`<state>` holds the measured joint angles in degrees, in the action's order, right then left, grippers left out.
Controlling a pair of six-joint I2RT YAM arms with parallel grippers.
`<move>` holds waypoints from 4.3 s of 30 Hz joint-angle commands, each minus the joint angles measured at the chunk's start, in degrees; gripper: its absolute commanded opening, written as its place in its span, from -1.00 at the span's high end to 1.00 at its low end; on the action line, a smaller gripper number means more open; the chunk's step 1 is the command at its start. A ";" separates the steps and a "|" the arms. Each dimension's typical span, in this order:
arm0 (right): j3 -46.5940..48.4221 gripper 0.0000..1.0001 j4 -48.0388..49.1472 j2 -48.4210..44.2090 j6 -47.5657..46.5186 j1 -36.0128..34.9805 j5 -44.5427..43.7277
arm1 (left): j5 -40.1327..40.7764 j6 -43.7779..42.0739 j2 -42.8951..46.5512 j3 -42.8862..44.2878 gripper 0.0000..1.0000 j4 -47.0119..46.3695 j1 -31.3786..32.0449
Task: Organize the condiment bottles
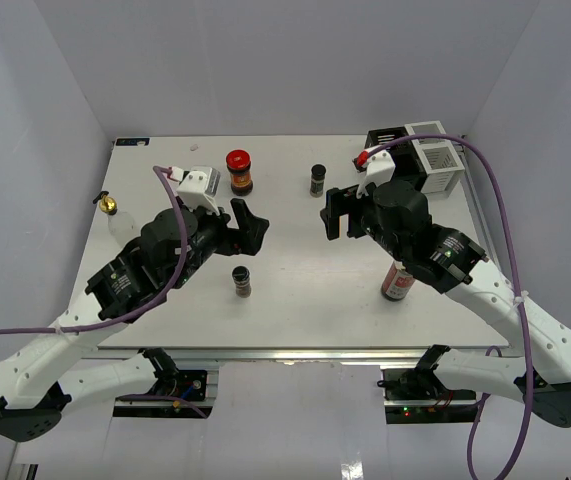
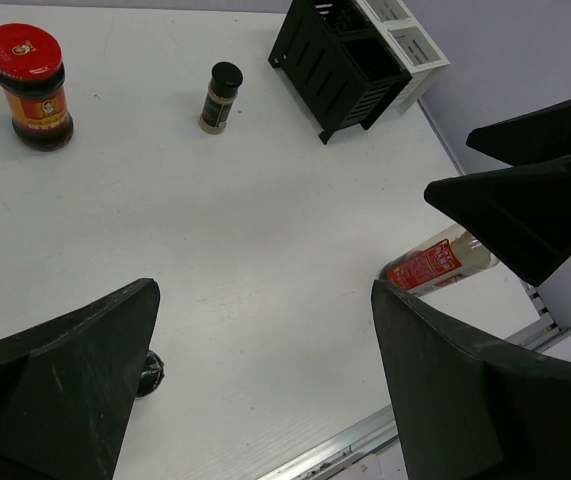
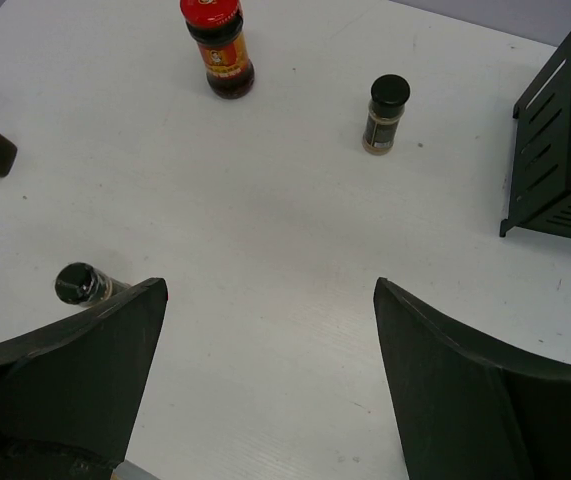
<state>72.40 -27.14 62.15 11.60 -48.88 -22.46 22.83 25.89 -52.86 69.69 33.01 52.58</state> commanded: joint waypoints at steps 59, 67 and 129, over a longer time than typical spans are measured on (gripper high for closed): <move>-16.23 -0.62 -16.84 -10.81 17.34 15.48 -20.19 | 0.59 3.73 3.35 -8.63 -0.96 7.49 -0.90; -17.30 -0.44 -14.54 -10.82 15.24 15.48 -21.21 | 0.11 3.82 4.13 -8.16 -0.96 7.84 -0.90; 47.44 0.85 8.01 37.26 -5.42 39.96 -3.94 | -8.58 1.32 4.54 -13.58 -0.96 -1.86 -0.90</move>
<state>110.18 -27.98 95.43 6.99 -12.23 -30.25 15.13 28.83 -48.33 54.72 33.46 51.85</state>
